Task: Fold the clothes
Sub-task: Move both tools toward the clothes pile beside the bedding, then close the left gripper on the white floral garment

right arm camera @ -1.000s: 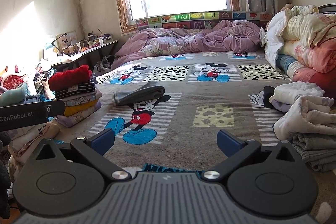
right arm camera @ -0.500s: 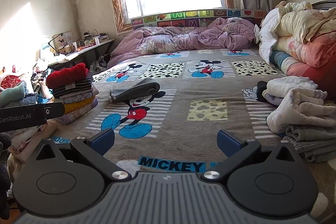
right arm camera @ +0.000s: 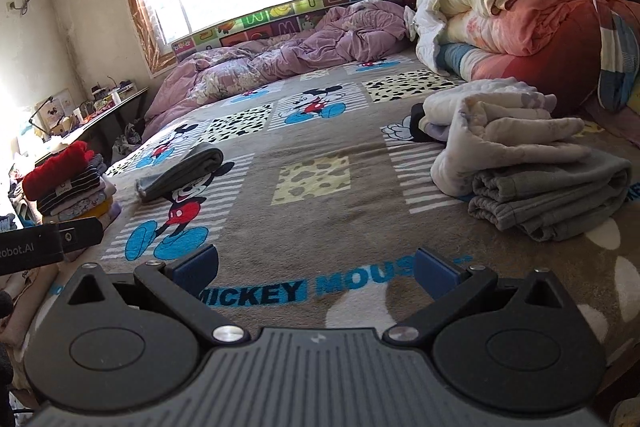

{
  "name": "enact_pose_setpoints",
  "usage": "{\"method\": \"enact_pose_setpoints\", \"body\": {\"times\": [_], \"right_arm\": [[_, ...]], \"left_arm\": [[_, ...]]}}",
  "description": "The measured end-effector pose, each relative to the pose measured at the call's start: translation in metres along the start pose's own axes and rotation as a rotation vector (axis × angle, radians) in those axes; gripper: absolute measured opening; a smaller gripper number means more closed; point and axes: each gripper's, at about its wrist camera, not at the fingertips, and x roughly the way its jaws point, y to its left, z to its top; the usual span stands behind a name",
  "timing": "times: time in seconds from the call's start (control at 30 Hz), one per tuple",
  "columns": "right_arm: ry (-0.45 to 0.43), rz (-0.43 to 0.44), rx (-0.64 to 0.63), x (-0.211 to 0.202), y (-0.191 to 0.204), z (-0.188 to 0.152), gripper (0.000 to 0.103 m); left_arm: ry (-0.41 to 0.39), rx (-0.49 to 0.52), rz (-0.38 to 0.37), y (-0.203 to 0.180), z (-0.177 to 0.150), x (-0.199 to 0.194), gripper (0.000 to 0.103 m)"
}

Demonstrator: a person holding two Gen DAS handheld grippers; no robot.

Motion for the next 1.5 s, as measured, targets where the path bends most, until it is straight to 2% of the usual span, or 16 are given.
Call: {"method": "enact_pose_setpoints", "body": {"times": [0.2,0.33,0.47,0.67,0.8,0.9,1.07,1.2,1.27,1.33,1.5], "right_arm": [[-0.071,-0.070,0.157,0.011,-0.063,-0.010,0.103],[-0.097,-0.105,0.248,0.024,-0.104,-0.018,0.103],[-0.115,-0.105,0.317,0.038,-0.140,-0.027,0.103],[-0.206,-0.077,0.409,0.045,-0.192,-0.048,0.103],[-0.284,-0.081,0.496,0.044,-0.224,-0.046,0.103],[-0.355,-0.086,0.514,0.043,-0.239,-0.043,0.103],[-0.377,-0.082,0.581,0.051,-0.257,-0.045,0.103],[-0.359,-0.074,0.611,0.064,-0.262,-0.045,0.103],[-0.348,-0.061,0.624,0.068,-0.262,-0.046,0.103],[-0.345,-0.057,0.624,0.071,-0.261,-0.045,0.103],[-0.336,-0.034,0.645,0.077,-0.261,-0.046,0.103]], "left_arm": [[0.047,0.047,-0.050,-0.040,0.002,0.030,0.103],[0.046,0.055,-0.115,-0.065,0.003,0.046,0.103],[0.044,0.062,-0.182,-0.091,0.004,0.063,0.103],[0.041,0.072,-0.282,-0.129,0.006,0.089,0.103],[0.033,0.021,-0.390,-0.154,0.009,0.107,0.103],[0.099,0.036,-0.457,-0.178,0.016,0.125,0.103],[0.111,0.060,-0.483,-0.211,0.027,0.144,0.103],[0.098,0.064,-0.460,-0.235,0.034,0.165,0.101],[0.101,0.049,-0.454,-0.243,0.039,0.177,0.094],[0.109,0.036,-0.449,-0.250,0.044,0.189,0.083],[0.110,0.030,-0.427,-0.265,0.053,0.215,0.067]]}}
